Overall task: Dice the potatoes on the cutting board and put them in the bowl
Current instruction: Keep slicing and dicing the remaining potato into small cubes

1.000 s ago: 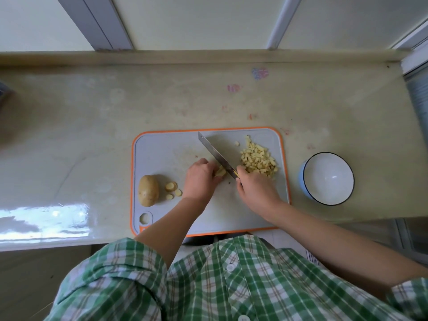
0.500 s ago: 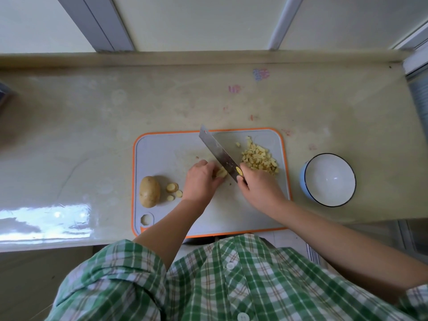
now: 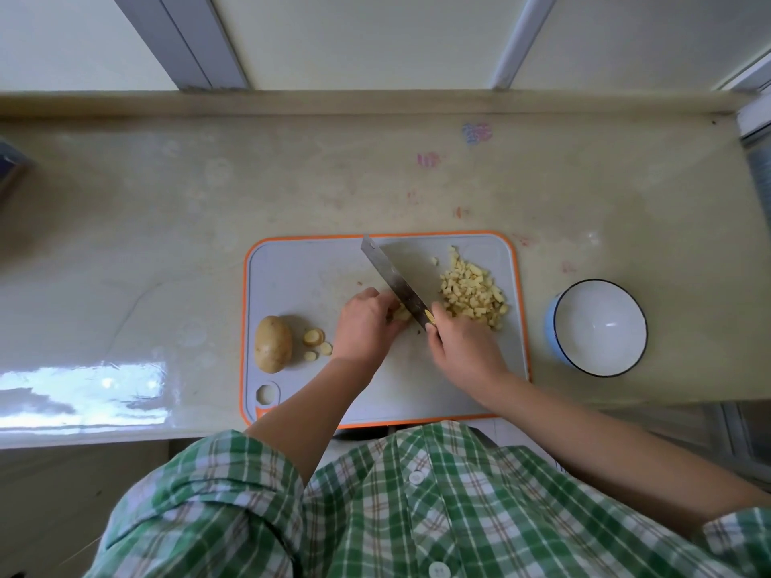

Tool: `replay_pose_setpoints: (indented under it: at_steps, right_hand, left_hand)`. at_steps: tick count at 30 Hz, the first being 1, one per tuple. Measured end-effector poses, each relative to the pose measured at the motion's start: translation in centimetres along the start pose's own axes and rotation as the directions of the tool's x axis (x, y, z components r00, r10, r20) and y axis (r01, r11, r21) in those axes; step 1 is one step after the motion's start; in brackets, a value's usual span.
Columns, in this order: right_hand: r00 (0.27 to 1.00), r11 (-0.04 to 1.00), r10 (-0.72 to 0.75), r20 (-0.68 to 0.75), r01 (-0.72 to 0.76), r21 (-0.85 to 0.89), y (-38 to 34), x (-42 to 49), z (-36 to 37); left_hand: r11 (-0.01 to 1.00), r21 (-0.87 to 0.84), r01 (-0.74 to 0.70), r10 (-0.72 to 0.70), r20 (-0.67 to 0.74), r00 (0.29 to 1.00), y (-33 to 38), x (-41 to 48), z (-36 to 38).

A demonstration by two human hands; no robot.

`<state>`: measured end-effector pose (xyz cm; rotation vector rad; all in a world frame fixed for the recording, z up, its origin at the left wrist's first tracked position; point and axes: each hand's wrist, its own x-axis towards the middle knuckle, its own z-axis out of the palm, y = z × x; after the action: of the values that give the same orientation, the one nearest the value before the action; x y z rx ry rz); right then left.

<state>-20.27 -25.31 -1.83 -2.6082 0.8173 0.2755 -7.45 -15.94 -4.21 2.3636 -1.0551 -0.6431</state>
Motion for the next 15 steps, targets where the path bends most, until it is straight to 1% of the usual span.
replay_pose_setpoints:
  at_steps: [3, 6, 9, 15]
  right_hand:
    - [1.0, 0.998, 0.017, -0.02, -0.015, 0.065, 0.4, 0.0, -0.3]
    - [1.0, 0.996, -0.004, -0.02, 0.006, 0.084, 0.4, 0.2, -0.9]
    - [0.999, 0.998, -0.034, 0.011, 0.033, 0.06, 0.0, 0.1, -1.2]
    - [0.999, 1.0, -0.026, 0.033, 0.026, 0.0, -0.8, -0.1, -1.0]
  left_hand:
    - [1.0, 0.002, -0.019, 0.019, -0.004, 1.0, -0.2, -0.1, 0.2]
    - [1.0, 0.001, -0.028, 0.028, -0.011, 1.0, -0.7, -0.4, 0.3]
    - [1.0, -0.004, -0.011, 0.011, -0.018, 1.0, -0.9, -0.5, 0.3]
    - [1.0, -0.009, 0.006, -0.006, -0.024, 1.0, -0.6, -0.3, 0.3]
